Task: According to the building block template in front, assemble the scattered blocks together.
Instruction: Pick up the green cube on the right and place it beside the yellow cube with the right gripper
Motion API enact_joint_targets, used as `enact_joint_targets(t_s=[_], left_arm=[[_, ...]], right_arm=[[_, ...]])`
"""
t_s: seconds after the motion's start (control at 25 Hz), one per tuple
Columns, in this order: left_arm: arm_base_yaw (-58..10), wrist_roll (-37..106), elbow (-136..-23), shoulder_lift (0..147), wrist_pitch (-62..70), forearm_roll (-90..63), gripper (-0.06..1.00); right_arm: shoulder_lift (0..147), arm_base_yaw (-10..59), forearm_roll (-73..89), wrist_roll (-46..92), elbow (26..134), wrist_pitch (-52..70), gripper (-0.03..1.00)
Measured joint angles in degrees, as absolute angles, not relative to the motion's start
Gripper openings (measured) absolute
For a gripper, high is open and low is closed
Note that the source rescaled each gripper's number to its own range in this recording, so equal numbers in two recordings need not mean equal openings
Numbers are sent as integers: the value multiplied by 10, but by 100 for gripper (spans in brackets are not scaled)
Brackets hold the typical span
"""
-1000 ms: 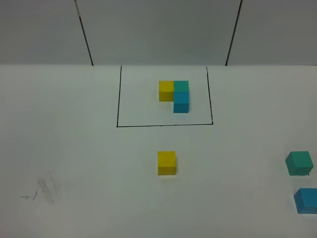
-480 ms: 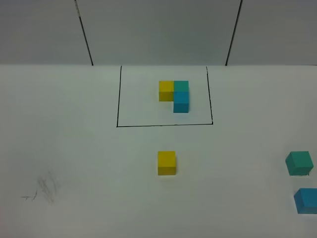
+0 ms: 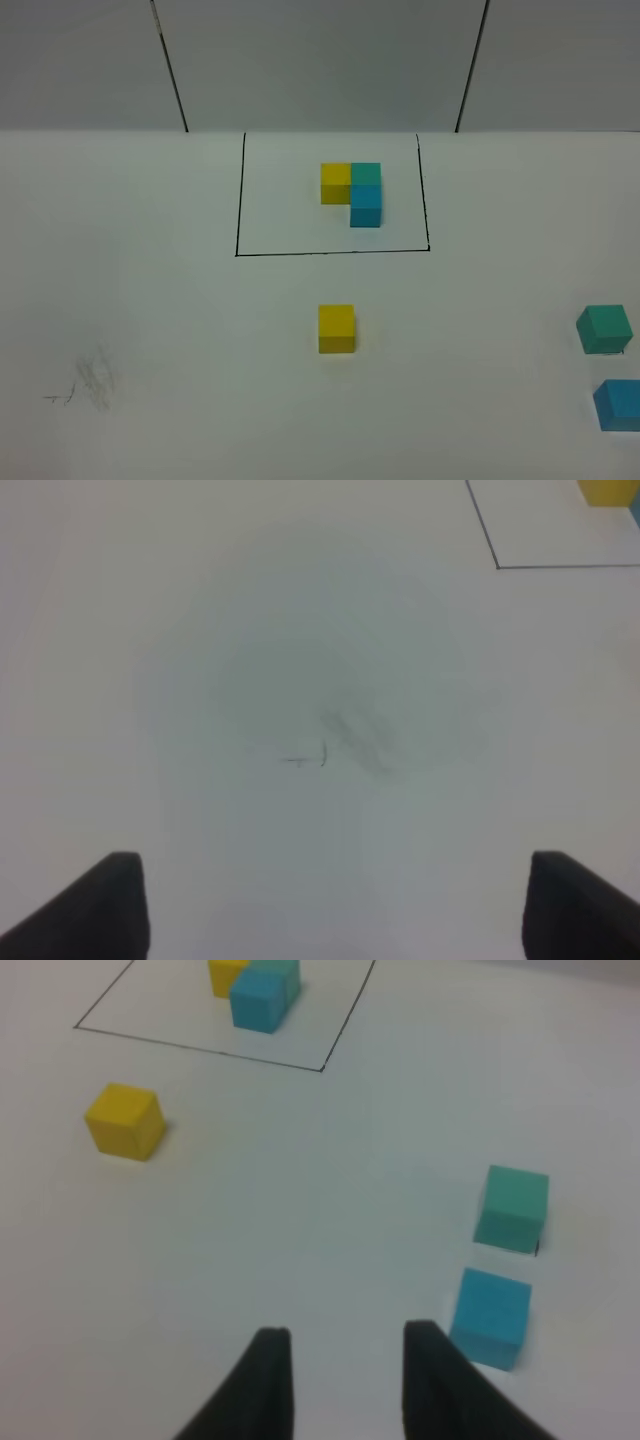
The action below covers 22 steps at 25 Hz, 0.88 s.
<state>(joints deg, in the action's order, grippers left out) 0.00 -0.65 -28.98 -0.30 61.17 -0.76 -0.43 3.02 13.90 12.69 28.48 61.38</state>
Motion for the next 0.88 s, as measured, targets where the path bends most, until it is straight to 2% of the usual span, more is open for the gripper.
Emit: enact_joint_targets(t_s=[0.88], left_arm=[[6, -6, -290, -3, 612, -8, 66]], right_arm=[[-4, 31, 129, 111, 285, 613, 0]])
